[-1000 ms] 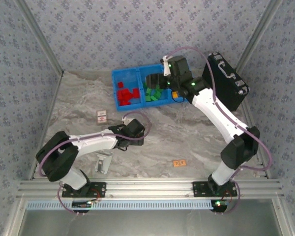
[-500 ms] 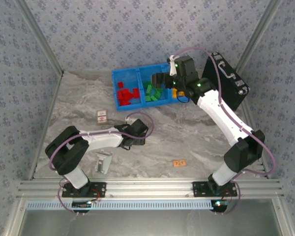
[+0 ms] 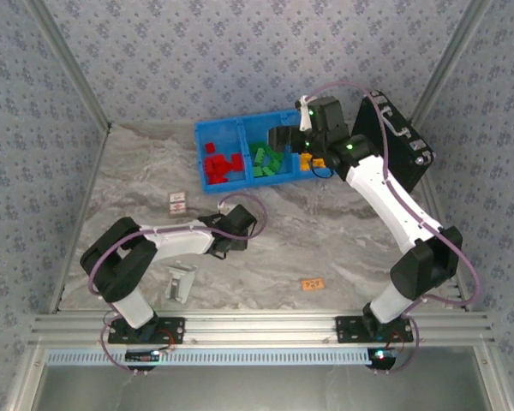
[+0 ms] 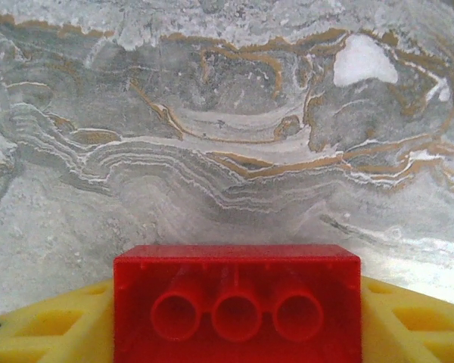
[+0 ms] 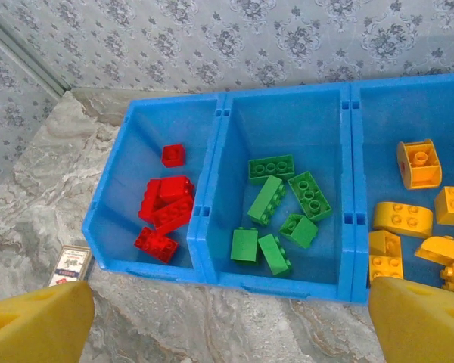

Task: Sort the legos into containers by color
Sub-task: Pick up the lego from the center of the table, then place the lego in the container.

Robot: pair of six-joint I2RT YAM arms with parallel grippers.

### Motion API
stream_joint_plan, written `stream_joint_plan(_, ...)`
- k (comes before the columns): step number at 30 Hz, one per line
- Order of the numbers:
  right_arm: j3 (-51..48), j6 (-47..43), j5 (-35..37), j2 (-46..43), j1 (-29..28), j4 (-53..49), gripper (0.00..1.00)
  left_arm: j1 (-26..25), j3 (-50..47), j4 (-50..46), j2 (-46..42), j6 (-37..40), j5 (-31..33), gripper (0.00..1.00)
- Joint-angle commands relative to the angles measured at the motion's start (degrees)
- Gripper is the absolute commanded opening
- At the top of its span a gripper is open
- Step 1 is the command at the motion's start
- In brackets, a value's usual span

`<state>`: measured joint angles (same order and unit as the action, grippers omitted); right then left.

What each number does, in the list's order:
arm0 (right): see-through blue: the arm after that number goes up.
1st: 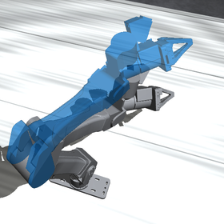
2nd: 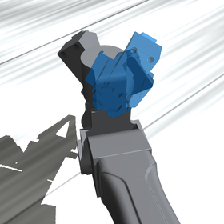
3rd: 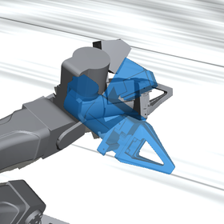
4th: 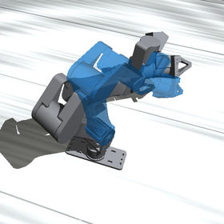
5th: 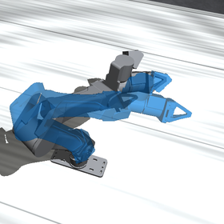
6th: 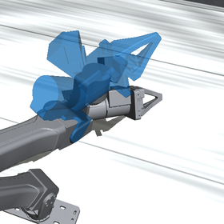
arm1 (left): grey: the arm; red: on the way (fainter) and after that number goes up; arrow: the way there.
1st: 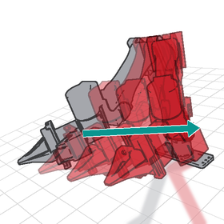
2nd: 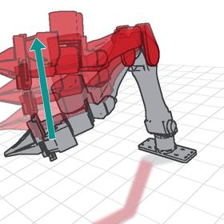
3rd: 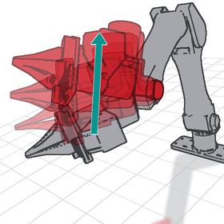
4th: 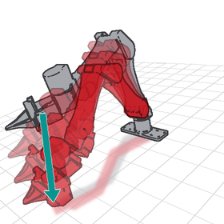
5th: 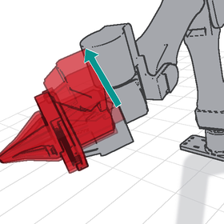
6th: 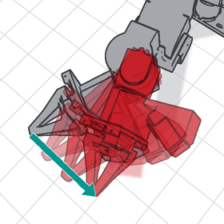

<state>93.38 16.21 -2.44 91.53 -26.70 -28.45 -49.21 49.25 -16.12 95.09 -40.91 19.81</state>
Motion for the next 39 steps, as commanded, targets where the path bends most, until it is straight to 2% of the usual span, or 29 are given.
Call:
stream_joint_plan(1, -1.5, -0.6, -0.4, -1.2, 1.0, -1.1, 0.95, 0.5, 1.4, 0.5, 1.4, 0.5, 0.0, 0.57)
stream_joint_plan(6, -3.9, -0.6, -0.1, -3.4, 2.4, -1.4, 0.94, 0.9, 3.3, -0.4, 1.4, 1.8, 0.0, 0.56)
stream_joint_plan(11, -8.7, -0.5, 0.9, -7.0, 4.2, -1.8, 0.94, 1.3, 8.1, -4.3, -2.4, 5.7, 3.1, 0.56)
stream_joint_plan(14, -14.2, 0.4, 0.3, -9.7, 5.4, -1.7, 0.95, 2.4, 11.9, -4.5, -4.7, 8.7, 4.2, 0.56)
stream_joint_plan(18, -26.2, 1.3, 0.0, -15.2, 5.7, 0.2, 0.98, 5.7, 17.8, -3.9, -4.9, 12.4, 4.1, 0.56)
stream_joint_plan(22, -35.4, 2.1, 0.6, -20.8, 6.0, -0.4, 0.98, 9.2, 24.1, -3.1, -1.7, 15.7, 4.0, 0.56)
stream_joint_plan(27, -41.4, 2.8, 2.3, -26.4, 7.3, -4.9, 0.97, 11.6, 29.8, -0.1, 2.5, 15.8, 4.8, 0.56)
stream_joint_plan(34, -46.4, 4.4, -0.4, -33.0, 8.1, -5.4, 0.97, 14.8, 38.1, 0.3, 12.2, 15.1, 4.2, 0.56)
stream_joint_plan(39, -46.3, 4.2, -1.9, -33.9, 9.2, -7.2, 0.97, 16.9, 41.3, 0.9, 16.3, 13.4, 4.1, 0.56)
